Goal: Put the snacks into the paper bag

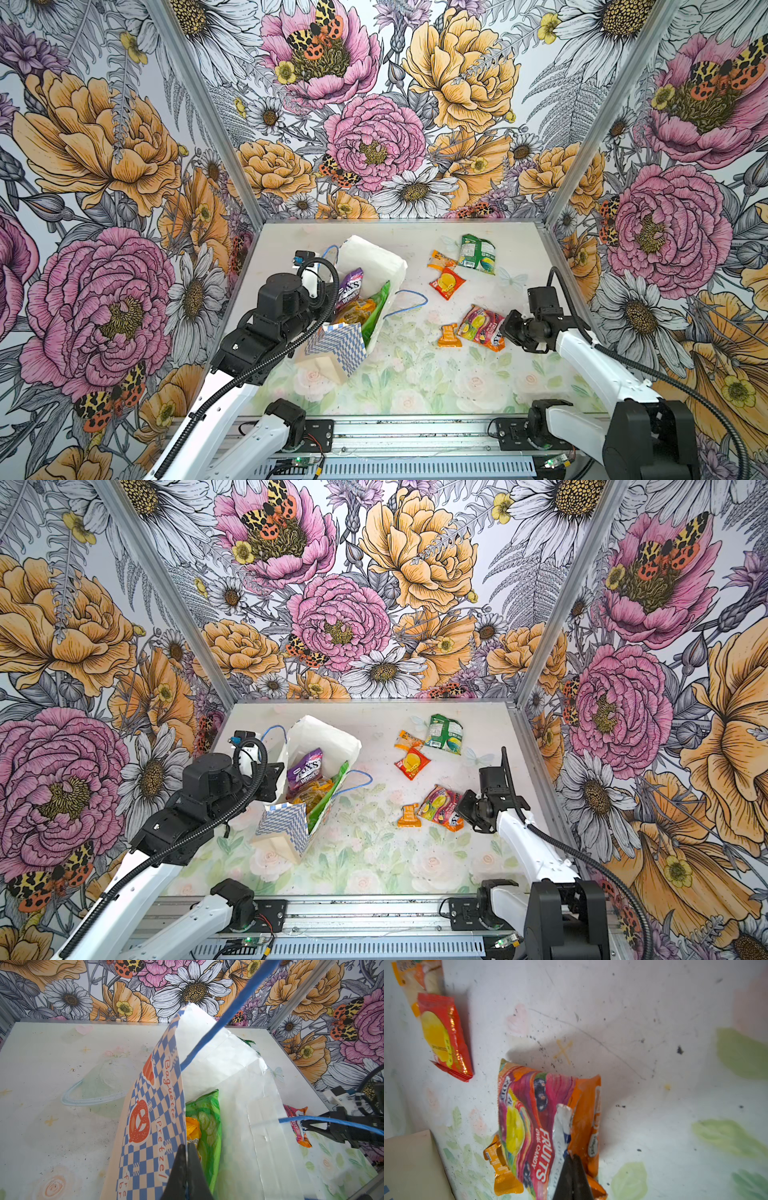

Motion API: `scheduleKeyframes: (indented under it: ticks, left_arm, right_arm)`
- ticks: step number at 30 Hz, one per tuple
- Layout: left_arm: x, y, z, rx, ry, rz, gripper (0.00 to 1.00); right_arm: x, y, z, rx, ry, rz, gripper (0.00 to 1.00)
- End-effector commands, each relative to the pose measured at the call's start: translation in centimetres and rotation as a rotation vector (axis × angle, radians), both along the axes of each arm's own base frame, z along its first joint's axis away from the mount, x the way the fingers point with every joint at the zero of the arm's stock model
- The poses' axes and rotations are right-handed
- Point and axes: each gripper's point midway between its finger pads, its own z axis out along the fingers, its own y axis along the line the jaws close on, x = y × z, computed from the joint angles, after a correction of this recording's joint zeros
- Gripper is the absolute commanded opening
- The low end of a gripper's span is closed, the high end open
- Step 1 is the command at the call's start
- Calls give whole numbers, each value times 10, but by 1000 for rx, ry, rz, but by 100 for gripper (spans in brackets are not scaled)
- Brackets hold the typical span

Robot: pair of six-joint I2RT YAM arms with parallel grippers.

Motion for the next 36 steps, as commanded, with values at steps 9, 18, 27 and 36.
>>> scheduleKeyframes:
  ticks: [9,18,27,36]
  left_arm:
    - [1,-10,14,-23,-70,-56,0]
    - [-4,-20,16,-42,-72,-109,0]
    - [-5,-21,15,-33,-78,-109,0]
    - [-4,-15,16,-19,-85,-79,0]
  right_arm:
    - [7,5,95,-42,-187,-2,0]
    - [19,28,161,-17,-314,51,0]
    - [19,24,142,-140,-214,74,10]
    - [16,66,55,-291,-16,291,57]
